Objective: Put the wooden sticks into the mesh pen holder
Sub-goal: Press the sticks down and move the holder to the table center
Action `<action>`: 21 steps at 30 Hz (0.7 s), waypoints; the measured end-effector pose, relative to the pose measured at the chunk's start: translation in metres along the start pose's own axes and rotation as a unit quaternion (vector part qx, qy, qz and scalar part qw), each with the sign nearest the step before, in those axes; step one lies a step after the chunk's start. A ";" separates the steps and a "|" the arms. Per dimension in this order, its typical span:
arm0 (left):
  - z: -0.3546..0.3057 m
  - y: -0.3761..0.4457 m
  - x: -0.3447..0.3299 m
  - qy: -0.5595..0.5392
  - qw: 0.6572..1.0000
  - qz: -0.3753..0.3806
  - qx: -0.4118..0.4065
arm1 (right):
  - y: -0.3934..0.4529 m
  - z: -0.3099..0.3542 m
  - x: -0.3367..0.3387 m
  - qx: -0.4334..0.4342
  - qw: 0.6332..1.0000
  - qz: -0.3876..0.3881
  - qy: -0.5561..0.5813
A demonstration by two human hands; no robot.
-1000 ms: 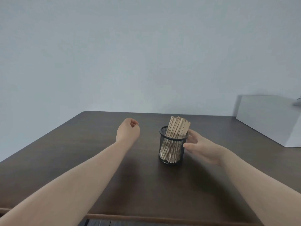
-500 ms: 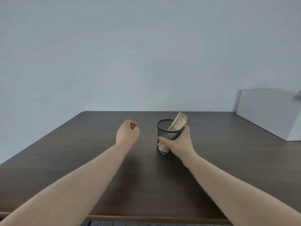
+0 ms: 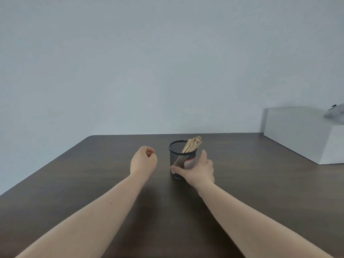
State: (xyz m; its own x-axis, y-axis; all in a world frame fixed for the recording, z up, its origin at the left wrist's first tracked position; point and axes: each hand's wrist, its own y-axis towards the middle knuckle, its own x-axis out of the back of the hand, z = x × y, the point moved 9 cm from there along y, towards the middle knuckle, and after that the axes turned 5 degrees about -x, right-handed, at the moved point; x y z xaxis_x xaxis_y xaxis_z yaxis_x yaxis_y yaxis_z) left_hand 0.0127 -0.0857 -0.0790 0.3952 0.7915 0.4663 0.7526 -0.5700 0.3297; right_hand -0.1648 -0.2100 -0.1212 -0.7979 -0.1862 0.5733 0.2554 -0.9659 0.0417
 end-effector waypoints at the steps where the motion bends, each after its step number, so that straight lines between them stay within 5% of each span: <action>1: 0.000 0.001 0.001 0.001 1.000 0.000 -0.001 | 0.004 -0.005 0.002 0.007 0.999 0.030 -0.015; 14: 0.015 0.006 0.003 0.015 1.000 -0.001 0.008 | 0.038 0.003 -0.023 0.120 0.930 0.339 0.074; 21: 0.025 0.014 0.008 0.018 1.000 -0.011 0.011 | 0.039 0.017 -0.038 0.106 0.944 0.290 0.120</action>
State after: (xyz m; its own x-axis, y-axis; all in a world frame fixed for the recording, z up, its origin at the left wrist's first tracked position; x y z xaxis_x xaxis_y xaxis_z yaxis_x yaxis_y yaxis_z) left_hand 0.0392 -0.0817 -0.0910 0.3590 0.7953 0.4885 0.7727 -0.5469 0.3224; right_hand -0.1152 -0.2376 -0.1278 -0.5853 -0.7319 0.3488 0.7697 -0.6368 -0.0447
